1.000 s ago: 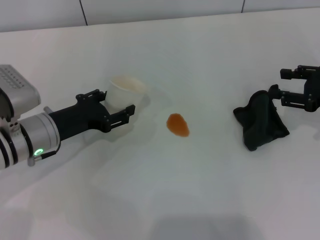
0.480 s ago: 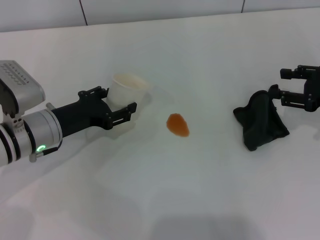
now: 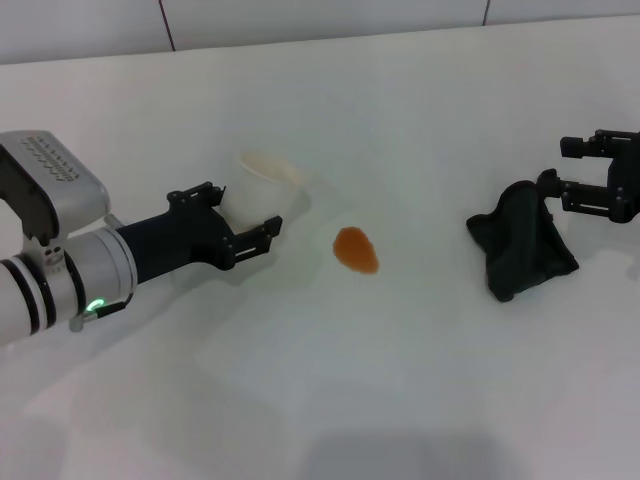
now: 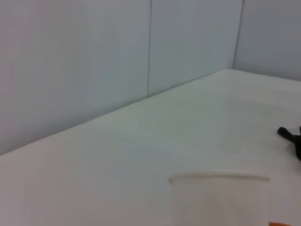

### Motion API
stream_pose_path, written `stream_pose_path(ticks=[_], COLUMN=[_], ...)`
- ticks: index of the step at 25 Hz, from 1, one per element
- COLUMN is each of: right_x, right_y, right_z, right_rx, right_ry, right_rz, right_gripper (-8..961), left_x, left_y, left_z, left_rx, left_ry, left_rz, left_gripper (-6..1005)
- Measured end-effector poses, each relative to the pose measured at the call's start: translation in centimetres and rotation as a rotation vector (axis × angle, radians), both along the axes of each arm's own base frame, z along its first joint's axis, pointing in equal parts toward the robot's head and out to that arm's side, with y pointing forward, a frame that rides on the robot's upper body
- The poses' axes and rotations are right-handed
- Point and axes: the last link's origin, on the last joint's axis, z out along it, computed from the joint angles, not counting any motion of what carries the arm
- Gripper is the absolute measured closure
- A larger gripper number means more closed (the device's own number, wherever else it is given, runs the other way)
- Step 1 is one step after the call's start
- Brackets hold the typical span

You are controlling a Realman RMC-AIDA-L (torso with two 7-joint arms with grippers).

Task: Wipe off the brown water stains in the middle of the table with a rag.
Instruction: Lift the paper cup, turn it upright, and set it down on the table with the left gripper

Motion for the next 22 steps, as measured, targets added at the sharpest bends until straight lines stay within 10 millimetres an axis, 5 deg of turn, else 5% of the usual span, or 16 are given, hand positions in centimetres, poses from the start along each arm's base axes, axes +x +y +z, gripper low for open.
stream_pose_path(ticks=[22], right_x=[0.1], right_y=[0.0], right_z=[0.2], right_rx=[0.003], right_ry=[-0.005], right_rz=[-0.001], right_gripper=[342], left_x=[-0.9], left_y=[-0.8], left_z=[0.5], left_rx=[-0.012], left_ry=[-0.012], left_rz=[0.013], left_gripper=[258])
